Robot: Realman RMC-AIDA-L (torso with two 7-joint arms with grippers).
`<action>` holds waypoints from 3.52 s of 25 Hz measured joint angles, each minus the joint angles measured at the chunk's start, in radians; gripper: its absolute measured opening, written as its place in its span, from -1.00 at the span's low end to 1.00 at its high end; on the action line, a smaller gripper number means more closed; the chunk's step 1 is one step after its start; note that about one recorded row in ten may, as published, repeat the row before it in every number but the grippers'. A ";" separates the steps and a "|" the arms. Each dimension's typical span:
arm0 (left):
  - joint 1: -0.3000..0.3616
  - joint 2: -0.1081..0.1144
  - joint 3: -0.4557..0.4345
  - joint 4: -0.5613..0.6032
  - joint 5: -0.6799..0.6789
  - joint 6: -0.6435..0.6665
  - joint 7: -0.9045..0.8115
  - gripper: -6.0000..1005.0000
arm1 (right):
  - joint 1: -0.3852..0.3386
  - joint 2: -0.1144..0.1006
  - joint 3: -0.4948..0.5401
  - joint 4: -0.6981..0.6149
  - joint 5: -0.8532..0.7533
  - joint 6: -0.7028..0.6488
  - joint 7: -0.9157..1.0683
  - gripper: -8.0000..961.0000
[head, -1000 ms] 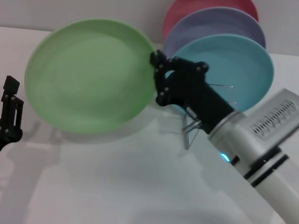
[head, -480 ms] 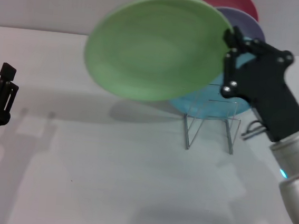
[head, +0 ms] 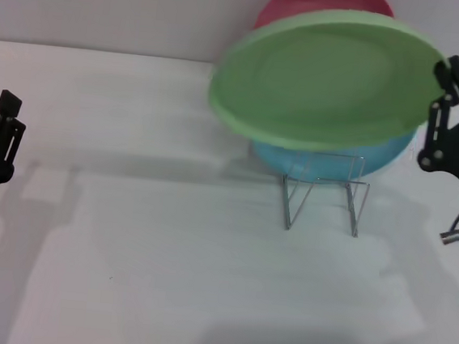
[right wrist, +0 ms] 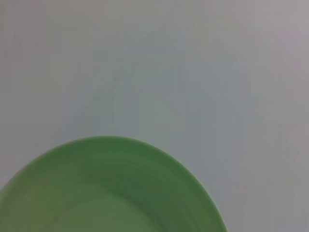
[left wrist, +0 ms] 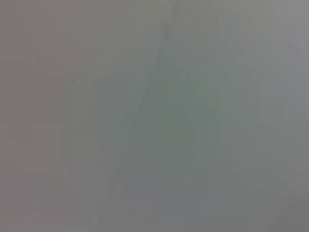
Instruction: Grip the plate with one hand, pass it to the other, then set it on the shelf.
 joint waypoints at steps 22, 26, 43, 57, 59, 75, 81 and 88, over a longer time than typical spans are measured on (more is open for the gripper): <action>-0.007 -0.001 0.008 -0.006 0.002 -0.017 0.000 0.34 | -0.003 0.010 0.003 -0.164 0.021 -0.078 -0.063 -0.95; -0.007 -0.002 0.010 -0.008 0.002 -0.017 0.000 0.34 | 0.013 0.013 0.006 -0.199 0.029 -0.079 -0.059 -0.95; -0.009 -0.002 0.010 -0.011 0.003 -0.017 0.000 0.34 | 0.047 0.026 0.006 -0.305 0.045 -0.081 -0.007 -0.95; 0.000 -0.002 0.013 -0.019 0.003 -0.016 0.000 0.34 | 0.104 0.064 0.042 -0.448 0.047 -0.128 0.050 -0.95; 0.000 -0.002 0.013 -0.019 0.003 -0.015 0.000 0.34 | 0.107 0.064 0.042 -0.458 0.047 -0.145 0.076 -0.94; -0.001 0.002 0.013 -0.019 0.004 -0.007 -0.012 0.33 | 0.077 0.064 0.037 -0.471 0.039 -0.367 0.329 -0.50; -0.029 0.000 0.008 0.012 0.005 -0.008 -0.005 0.33 | 0.063 0.066 0.137 -0.505 0.087 -0.489 0.642 -0.29; -0.080 -0.005 0.008 0.080 0.041 -0.009 0.048 0.33 | 0.212 0.049 0.408 -0.800 0.120 -0.489 0.970 0.08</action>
